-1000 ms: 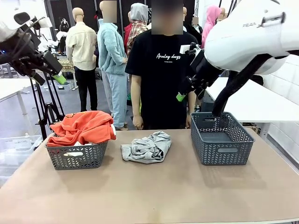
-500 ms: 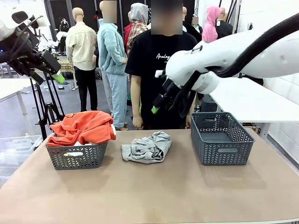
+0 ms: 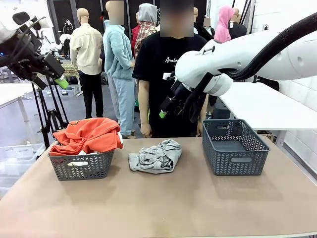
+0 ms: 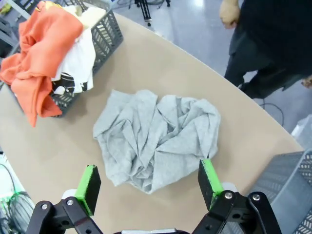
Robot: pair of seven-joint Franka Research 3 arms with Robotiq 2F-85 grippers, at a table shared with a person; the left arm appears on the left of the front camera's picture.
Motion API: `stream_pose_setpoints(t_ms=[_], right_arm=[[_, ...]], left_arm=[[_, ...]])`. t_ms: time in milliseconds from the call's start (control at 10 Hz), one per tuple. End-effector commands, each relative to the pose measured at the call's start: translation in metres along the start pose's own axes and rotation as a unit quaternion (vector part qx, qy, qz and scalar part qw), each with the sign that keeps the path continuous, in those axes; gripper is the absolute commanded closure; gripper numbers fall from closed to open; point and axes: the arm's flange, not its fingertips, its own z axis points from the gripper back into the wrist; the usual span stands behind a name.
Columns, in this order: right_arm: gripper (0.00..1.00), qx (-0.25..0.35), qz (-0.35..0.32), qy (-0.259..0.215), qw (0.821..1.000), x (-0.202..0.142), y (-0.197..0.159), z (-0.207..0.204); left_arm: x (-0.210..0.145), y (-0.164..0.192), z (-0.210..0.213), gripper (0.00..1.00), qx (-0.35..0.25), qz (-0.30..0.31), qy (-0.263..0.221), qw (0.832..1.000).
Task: Sort the tops and bottoms.
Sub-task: Lift clothes from the center of the table with your right hand.
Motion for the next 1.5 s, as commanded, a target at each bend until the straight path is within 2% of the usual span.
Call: stream_pose_setpoints(t_ms=[0,200,300,600,1000,1200,1400], right_arm=[[0.00,-0.014,-0.009,0.025,1.000,0.022,0.003,-0.027],[0.00,-0.022,0.003,0.073,0.997,0.060,0.006,-0.056],[0.00,-0.038,0.004,0.121,0.992,0.079,0.009,-0.078],[0.00,-0.058,-0.002,0.231,0.971,0.101,0.013,-0.132],[0.00,-0.042,-0.058,0.318,0.946,0.082,0.008,-0.158],[0.00,-0.035,-0.089,0.347,0.933,0.060,0.006,-0.163],[0.00,-0.004,-0.112,0.370,0.922,0.035,0.000,-0.183]], left_arm=[[-0.002,0.000,0.002,0.12,-0.002,0.004,0.002,1.000],[-0.002,0.000,0.002,0.12,-0.002,0.004,0.002,1.000],[-0.002,0.000,0.002,0.12,-0.002,0.004,0.002,1.000],[-0.002,0.000,0.002,0.12,-0.002,0.004,0.002,1.000],[-0.002,0.000,0.002,0.12,-0.002,0.004,0.002,1.000],[-0.002,0.000,0.002,0.12,-0.002,0.004,0.002,1.000],[-0.002,0.000,0.002,0.12,-0.002,0.004,0.002,1.000]])
